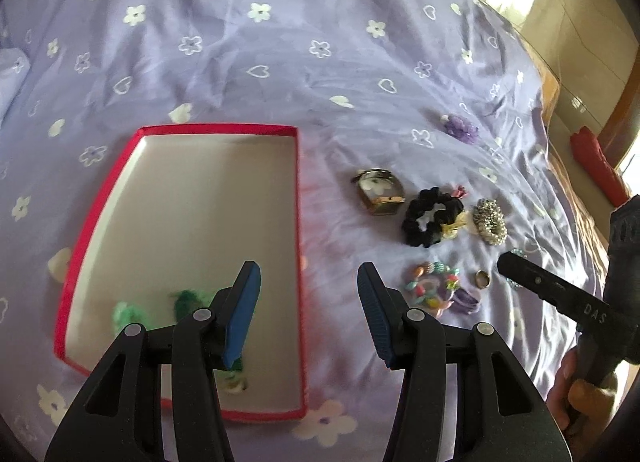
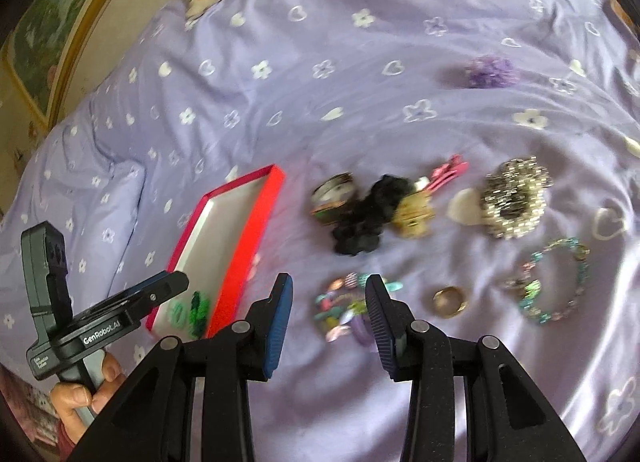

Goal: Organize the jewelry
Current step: 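Grasp the gold watch with the left tool while the right tool grasps the pink hair clip, then carry the gold watch and pink hair clip over the box lid with both tools, then open both tools to set the watch and hair clip inside the box lid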

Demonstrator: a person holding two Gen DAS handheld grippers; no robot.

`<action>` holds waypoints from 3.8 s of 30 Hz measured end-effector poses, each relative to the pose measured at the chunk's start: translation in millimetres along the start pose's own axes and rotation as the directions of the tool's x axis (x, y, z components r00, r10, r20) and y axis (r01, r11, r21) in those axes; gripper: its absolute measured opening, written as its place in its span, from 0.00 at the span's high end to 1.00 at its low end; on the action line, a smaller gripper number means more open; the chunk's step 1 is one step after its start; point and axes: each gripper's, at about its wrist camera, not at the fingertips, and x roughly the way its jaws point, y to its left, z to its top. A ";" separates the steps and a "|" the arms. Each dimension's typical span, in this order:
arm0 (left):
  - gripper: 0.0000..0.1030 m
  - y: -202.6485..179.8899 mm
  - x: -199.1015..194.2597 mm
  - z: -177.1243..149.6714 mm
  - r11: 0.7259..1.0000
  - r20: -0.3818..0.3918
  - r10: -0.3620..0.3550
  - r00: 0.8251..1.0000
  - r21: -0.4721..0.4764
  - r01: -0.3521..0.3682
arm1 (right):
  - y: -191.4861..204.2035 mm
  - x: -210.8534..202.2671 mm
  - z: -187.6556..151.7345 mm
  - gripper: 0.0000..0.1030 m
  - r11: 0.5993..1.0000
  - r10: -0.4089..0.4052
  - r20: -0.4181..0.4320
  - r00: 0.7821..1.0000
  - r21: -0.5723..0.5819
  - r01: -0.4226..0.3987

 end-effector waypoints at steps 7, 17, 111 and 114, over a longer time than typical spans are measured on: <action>0.52 -17.0 22.2 16.6 1.000 -0.022 -0.022 1.000 0.014 0.022 | -32.2 1.8 22.7 0.60 0.997 -0.041 0.034 0.999 0.060 0.039; 0.52 -33.5 73.7 55.6 0.998 -0.073 -0.058 0.996 -0.007 0.058 | -67.4 37.6 62.0 0.60 0.986 -0.083 0.009 0.997 0.148 0.080; 0.97 168.8 74.2 19.2 0.965 -0.100 0.145 0.984 -0.207 -0.163 | 154.5 194.4 13.9 0.85 0.963 0.054 -0.257 0.965 -0.242 -0.118; 0.97 168.9 76.3 17.8 0.964 -0.104 0.148 0.984 -0.207 -0.167 | 159.6 197.5 12.4 0.85 0.952 0.011 -0.263 0.965 -0.292 -0.090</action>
